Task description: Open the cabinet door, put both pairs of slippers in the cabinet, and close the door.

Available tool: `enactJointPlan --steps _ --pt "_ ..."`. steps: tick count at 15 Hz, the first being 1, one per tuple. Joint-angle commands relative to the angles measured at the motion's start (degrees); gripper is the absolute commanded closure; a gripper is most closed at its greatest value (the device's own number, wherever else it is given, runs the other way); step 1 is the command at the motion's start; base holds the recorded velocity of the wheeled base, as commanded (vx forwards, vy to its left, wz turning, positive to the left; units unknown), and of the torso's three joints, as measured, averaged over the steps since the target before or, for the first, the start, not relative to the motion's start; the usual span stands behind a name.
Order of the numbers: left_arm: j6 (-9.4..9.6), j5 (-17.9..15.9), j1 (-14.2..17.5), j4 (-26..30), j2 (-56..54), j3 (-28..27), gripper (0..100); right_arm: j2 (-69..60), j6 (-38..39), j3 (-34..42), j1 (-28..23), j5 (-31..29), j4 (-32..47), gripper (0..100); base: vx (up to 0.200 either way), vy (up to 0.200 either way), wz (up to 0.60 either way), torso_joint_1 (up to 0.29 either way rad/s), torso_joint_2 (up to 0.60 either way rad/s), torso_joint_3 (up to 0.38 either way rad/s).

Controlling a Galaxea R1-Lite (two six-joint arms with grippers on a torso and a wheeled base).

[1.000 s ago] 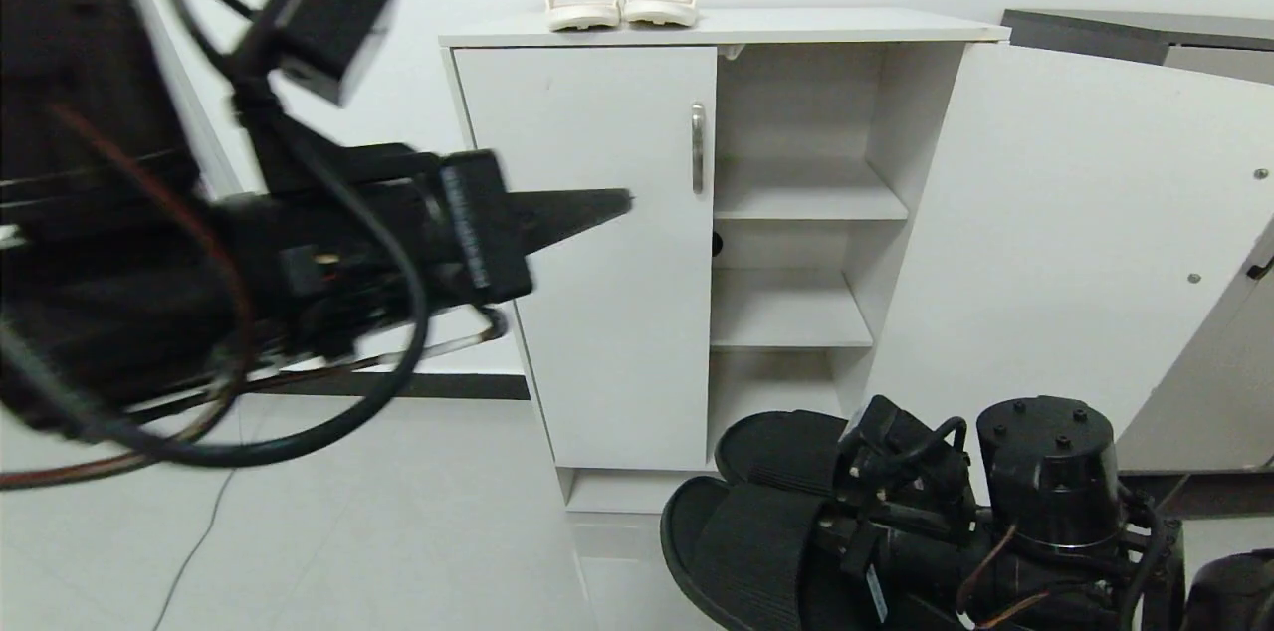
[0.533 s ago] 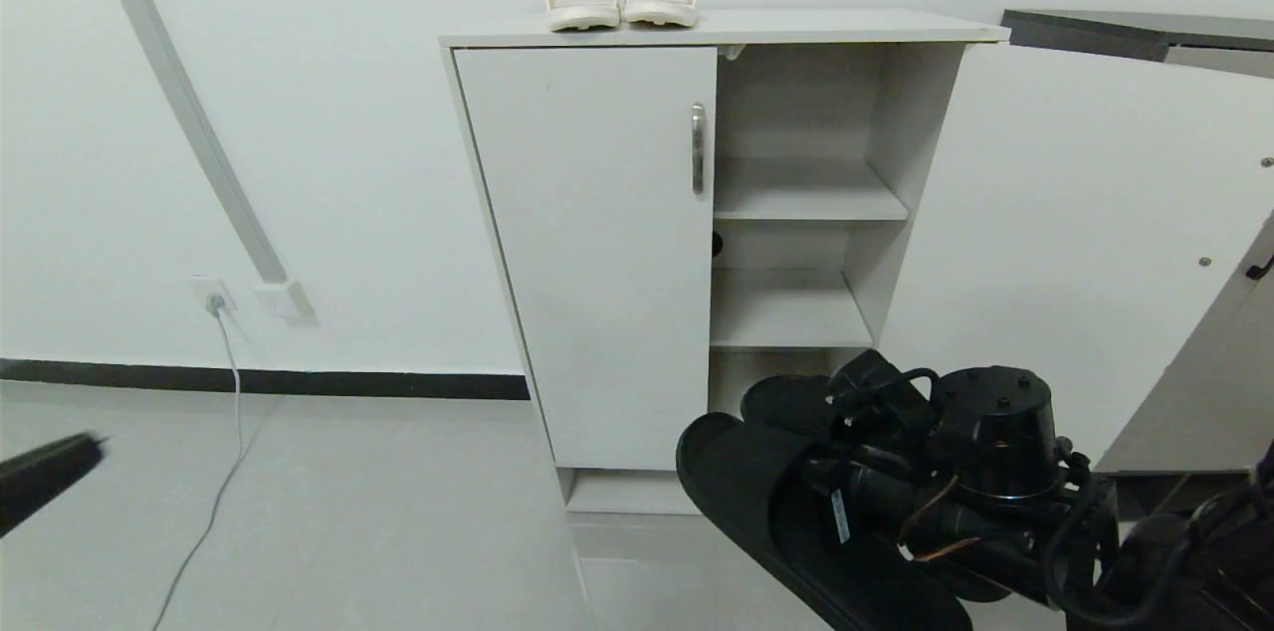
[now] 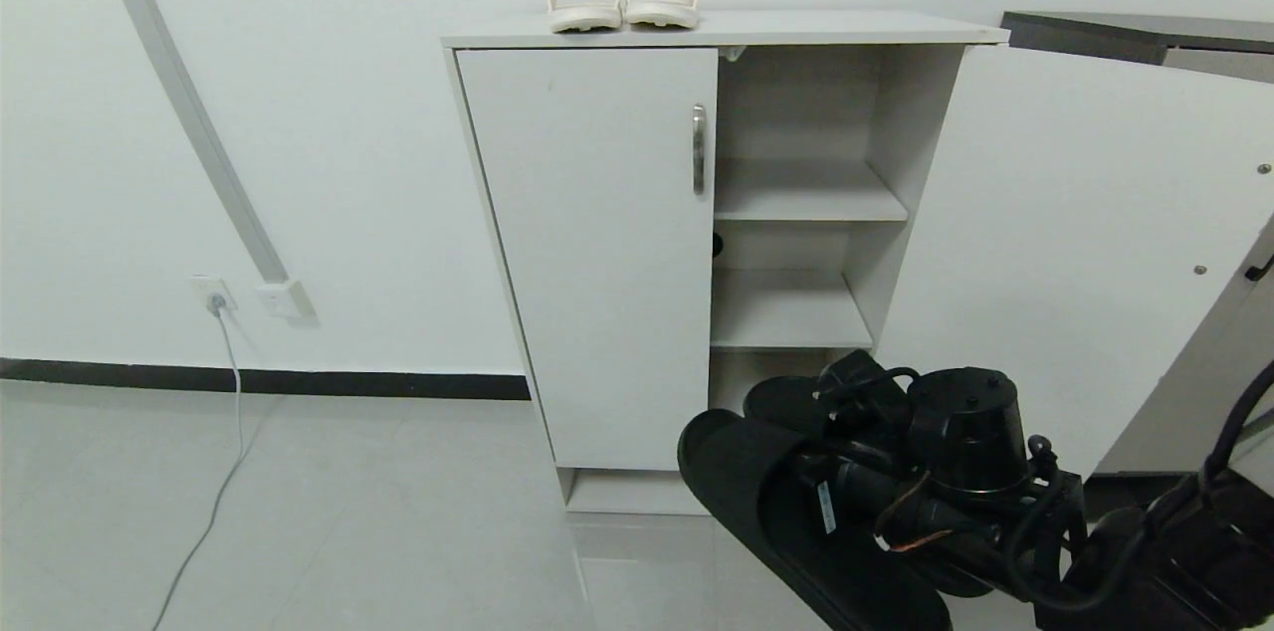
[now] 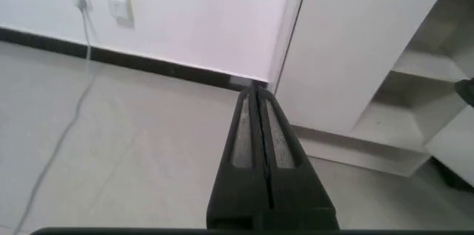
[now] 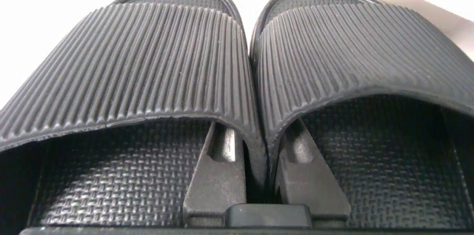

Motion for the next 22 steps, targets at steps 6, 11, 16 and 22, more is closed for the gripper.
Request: enactJointPlan --steps 6,11,16,22 --pt "7.52 -13.0 4.2 -6.0 -7.0 8.5 100 0.5 0.0 0.1 0.6 -0.1 0.0 100 0.000 0.000 0.00 0.000 0.00 0.000" --pt "7.43 -15.6 4.2 -6.3 -7.0 8.6 100 6.7 4.2 -4.0 3.2 -12.9 -1.3 100 0.000 0.000 0.00 0.000 0.00 0.000" --pt "7.26 -15.5 4.2 -6.4 -7.0 8.6 100 18.3 9.6 -15.1 5.3 -29.7 -3.3 100 0.000 0.000 0.00 0.000 0.00 0.000" --pt "6.99 -15.4 4.2 -6.4 -7.0 8.6 100 20.6 9.6 -18.2 5.2 -34.6 -3.2 100 0.000 0.000 0.00 0.000 0.00 0.000"
